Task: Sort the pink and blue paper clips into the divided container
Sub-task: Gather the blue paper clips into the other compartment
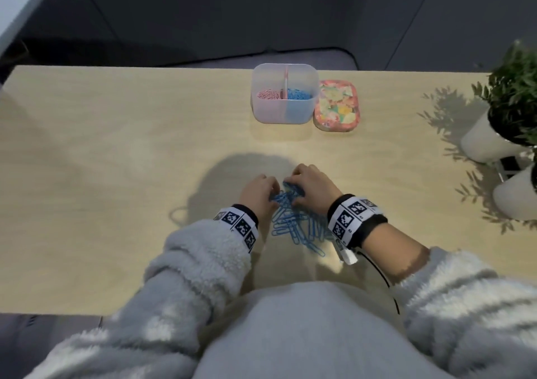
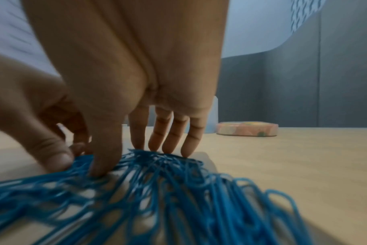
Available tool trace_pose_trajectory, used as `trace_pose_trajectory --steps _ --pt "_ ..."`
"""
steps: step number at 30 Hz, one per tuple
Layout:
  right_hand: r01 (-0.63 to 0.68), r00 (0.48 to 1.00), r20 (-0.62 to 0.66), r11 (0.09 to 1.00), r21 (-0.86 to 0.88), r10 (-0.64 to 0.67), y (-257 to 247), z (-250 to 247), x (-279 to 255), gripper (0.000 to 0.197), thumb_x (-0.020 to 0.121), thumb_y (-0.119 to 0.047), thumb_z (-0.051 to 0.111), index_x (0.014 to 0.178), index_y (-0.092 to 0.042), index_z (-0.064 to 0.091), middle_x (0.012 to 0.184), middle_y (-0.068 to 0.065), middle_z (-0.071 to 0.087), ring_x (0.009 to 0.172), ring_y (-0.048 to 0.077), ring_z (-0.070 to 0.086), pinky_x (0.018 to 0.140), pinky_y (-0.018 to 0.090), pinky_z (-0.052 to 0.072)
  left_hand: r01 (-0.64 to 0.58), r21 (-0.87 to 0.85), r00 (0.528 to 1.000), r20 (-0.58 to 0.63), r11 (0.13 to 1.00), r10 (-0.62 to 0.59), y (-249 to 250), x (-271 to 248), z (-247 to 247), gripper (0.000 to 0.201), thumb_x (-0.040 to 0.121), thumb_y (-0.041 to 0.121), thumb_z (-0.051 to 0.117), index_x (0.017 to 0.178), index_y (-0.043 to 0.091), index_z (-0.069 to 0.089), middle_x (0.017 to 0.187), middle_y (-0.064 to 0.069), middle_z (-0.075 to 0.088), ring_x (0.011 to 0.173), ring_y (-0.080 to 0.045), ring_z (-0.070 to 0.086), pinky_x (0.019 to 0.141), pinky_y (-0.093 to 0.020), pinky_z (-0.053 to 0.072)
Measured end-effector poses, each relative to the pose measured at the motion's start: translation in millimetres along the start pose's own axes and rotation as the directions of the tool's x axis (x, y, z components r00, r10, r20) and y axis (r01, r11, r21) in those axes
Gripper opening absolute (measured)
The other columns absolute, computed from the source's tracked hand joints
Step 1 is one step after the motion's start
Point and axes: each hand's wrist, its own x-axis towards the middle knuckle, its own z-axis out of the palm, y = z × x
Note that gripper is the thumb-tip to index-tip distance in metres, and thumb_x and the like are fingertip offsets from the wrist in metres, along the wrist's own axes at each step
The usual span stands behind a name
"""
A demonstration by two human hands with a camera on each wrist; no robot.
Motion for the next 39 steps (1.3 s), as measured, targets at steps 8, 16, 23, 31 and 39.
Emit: trace_pose_trajectory --steps 8,16,23,31,39 --pt "0.015 0.997 -0.073 1.000 0.012 -0.014 -6 11 0 0.015 0.086 -0.009 0.054 0.099 -0.008 0.063 0.104 0.011 0.058 0.100 0.029 0.053 0.084 0.041 0.046 -0.046 0.125 0.998 0.038 0.991 0.042 3 8 -2 0.021 0.086 0.010 0.056 0.106 0.003 0.057 0.112 -0.016 0.057 0.101 -0.032 0.055 0.086 -0.036 0.041" --pt "0.024 0.999 -0.024 0.998 0.066 -0.022 -2 3 2 0.010 0.088 -0.009 0.052 0.096 -0.004 0.056 0.104 0.015 0.059 0.099 0.030 0.052 0.080 0.036 0.041 -0.130 0.263 0.990 0.093 0.956 0.109 -1 13 -2 0.020 0.092 0.008 0.045 0.106 0.001 0.056 0.110 -0.019 0.057 0.100 -0.035 0.055 0.082 -0.038 0.041" --pt "-0.024 0.978 -0.192 0.961 0.274 0.080 16 -75 29 0.001 0.087 -0.008 0.056 0.087 -0.008 0.057 0.084 0.008 0.055 0.079 0.019 0.048 0.064 0.025 0.032 -0.191 0.278 0.978 0.141 0.941 0.157 -3 24 -6 0.019 0.092 0.007 0.044 0.106 0.001 0.055 0.111 -0.019 0.056 0.101 -0.035 0.055 0.086 -0.038 0.040" --pt "-0.179 0.868 -0.401 0.938 0.298 0.293 20 -156 100 0.004 0.085 -0.009 0.059 0.088 -0.009 0.061 0.098 0.011 0.062 0.091 0.022 0.055 0.082 0.028 0.044 -0.231 0.242 0.952 0.256 0.942 0.168 1 38 -22 0.020 0.090 0.011 0.050 0.106 0.001 0.057 0.113 -0.018 0.060 0.102 -0.033 0.057 0.088 -0.037 0.042" --pt "-0.145 0.832 -0.422 0.877 0.458 0.359 31 -150 115 0.022 0.088 -0.020 0.056 0.093 -0.001 0.068 0.100 0.017 0.069 0.097 0.029 0.064 0.091 0.035 0.049 -0.202 -0.027 0.969 -0.150 0.979 0.196 36 99 -87 0.013 0.084 0.007 0.054 0.094 0.001 0.059 0.093 -0.016 0.062 0.087 -0.027 0.055 0.075 -0.028 0.038"
